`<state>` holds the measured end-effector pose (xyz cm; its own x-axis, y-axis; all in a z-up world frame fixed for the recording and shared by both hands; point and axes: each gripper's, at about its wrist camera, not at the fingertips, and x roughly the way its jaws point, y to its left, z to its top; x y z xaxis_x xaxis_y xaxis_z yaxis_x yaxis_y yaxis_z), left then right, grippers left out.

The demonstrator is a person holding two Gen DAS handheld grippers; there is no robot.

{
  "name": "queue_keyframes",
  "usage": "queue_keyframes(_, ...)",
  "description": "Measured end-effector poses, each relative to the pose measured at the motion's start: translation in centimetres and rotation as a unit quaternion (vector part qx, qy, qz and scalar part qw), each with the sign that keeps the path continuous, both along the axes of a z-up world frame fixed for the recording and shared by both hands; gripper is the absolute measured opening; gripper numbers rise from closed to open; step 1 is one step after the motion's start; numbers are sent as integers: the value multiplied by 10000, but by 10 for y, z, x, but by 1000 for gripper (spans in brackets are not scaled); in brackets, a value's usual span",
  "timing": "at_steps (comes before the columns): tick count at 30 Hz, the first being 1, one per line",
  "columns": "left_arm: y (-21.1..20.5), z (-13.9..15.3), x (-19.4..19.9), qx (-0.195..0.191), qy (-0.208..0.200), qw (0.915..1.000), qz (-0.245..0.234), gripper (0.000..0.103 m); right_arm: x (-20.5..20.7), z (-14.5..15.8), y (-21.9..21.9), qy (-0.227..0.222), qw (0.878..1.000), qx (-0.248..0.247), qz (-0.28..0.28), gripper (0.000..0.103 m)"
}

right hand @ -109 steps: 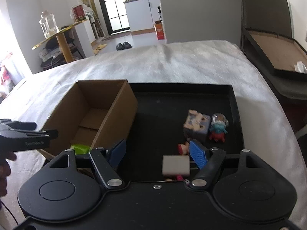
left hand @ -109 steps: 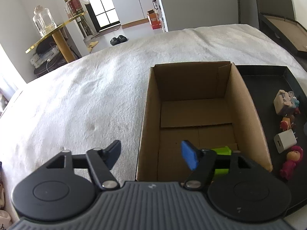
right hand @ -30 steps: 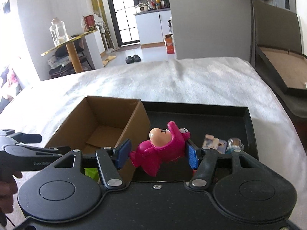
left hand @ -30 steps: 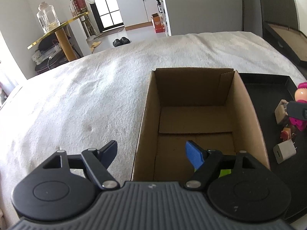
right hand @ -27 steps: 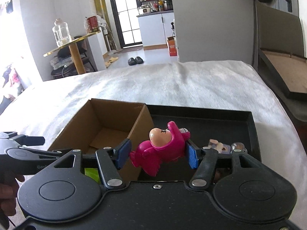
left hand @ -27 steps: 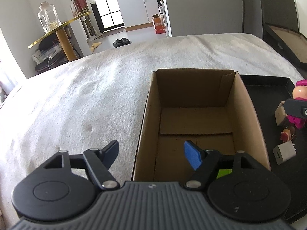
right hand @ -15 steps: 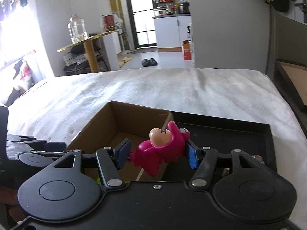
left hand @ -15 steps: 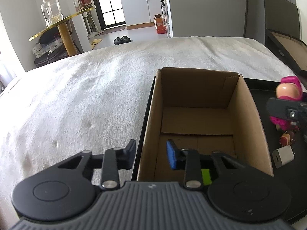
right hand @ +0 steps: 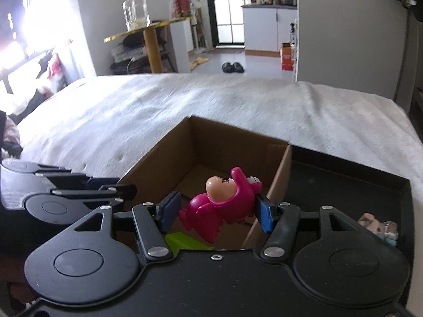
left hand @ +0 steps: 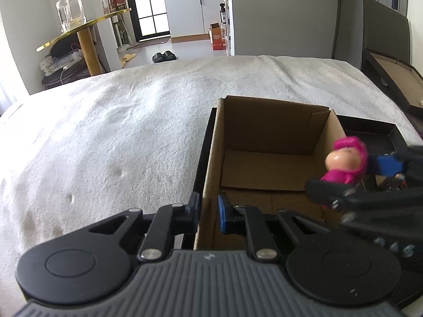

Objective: Organize rigid objects
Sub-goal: 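Open the right gripper to drop the pink figure into the box, then move the right gripper to the white plug block and close on it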

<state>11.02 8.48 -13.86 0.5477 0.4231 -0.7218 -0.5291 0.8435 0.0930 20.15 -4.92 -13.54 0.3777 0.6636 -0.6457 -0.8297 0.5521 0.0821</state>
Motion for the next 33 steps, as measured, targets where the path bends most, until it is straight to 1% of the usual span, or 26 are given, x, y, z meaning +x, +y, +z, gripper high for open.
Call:
queue_keyframes(5,4,-2,-2,-80,-26,10000,11,14,-4,-9,11,99,9996,-259,25,60)
queue_keyframes(8,6,-2,-2,-101,-28,9999,33,14,-6,-10,11,50,9993,-373,20,63)
queue_keyframes(12,6,-2,-1,-71,-14,10000,24,14,-8,-2,5,-5,9996,-272,-27,65)
queue_keyframes(16,4,-2,0,-53,2,10000,36,14,-6,5,-4,30,9997,-161,-153,66)
queue_keyframes(18,3,-2,0,-39,4,10000,38,9,-4,8,-9,78,9997,-120,-218,67)
queue_keyframes(21,2,-1,0,-10,30,10000,34,9,1,9,-20,128,9992,-52,-364,69)
queue_keyframes(29,-3,3,4,103,203,9997,37,10,10,12,-45,188,9978,18,-636,70)
queue_keyframes(31,-6,6,5,197,220,9996,49,11,12,12,-49,213,9973,13,-699,70)
queue_keyframes(33,-7,8,6,193,240,9995,12,13,15,11,-54,231,9968,19,-767,70)
